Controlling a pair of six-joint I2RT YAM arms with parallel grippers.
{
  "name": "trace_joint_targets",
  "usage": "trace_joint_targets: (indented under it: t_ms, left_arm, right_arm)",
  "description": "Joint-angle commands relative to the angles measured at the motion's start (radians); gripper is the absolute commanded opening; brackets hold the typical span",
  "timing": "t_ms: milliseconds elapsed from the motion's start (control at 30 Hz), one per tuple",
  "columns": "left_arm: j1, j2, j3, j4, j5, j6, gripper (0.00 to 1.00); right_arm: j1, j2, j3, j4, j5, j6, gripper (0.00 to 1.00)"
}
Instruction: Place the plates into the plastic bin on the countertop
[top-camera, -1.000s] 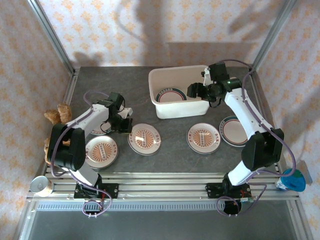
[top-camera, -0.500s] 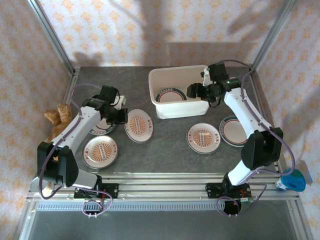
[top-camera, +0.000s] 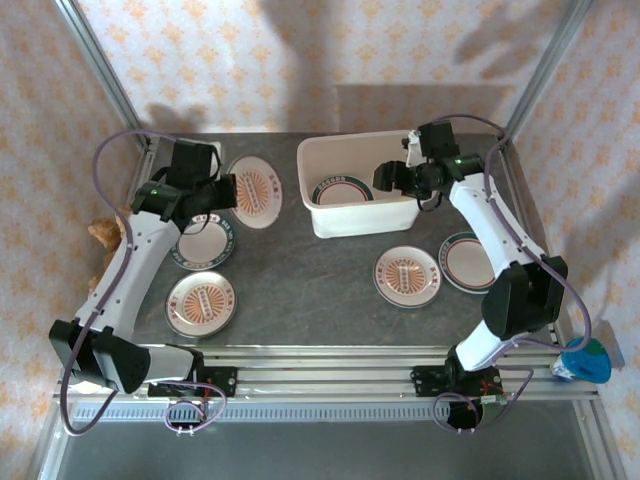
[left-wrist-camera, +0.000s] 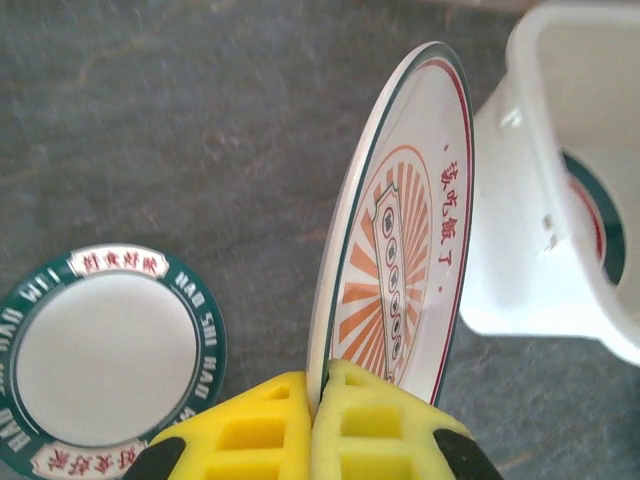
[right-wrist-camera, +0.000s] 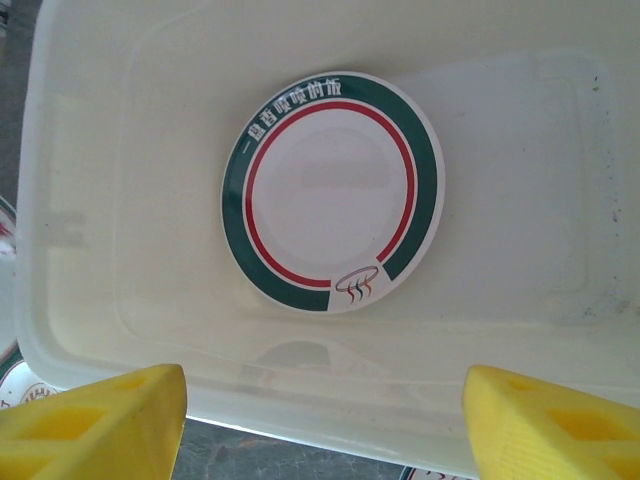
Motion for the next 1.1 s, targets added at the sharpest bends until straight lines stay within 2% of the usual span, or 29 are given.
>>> trace_joint_targets:
  t_ms: [0,300,600,867,1067]
  left_arm:
    - [0.006,-0.023,0.085,0.060,-0.019,-0.010,0.00]
    - [0.001,0.057,0.188,0.197,0.273,-0.132,0.00]
    - [-0.025,0.109,0.197,0.347,0.461,-0.252,0.00]
    - [-0.046,0.134,0.190,0.414,0.531,-0.302,0.00]
    - [-0.049,0.138,0.168,0.468,0.565,-0.360,0.00]
  right_arm:
    - [0.004,0.004,0.050,-0.009,-0.025,-0.012,0.73]
    - [0.005,-0.031,0.078,0.099,-0.159,-0.018,0.73]
    - [0.001,-0.116,-0.011,0.328,-0.295,0.015,0.73]
    - [-0.012,-0.130,-0.083,0.529,-0.450,0.116,0.72]
    - [-0.010,-0.117,-0.092,0.548,-0.459,0.130,0.66]
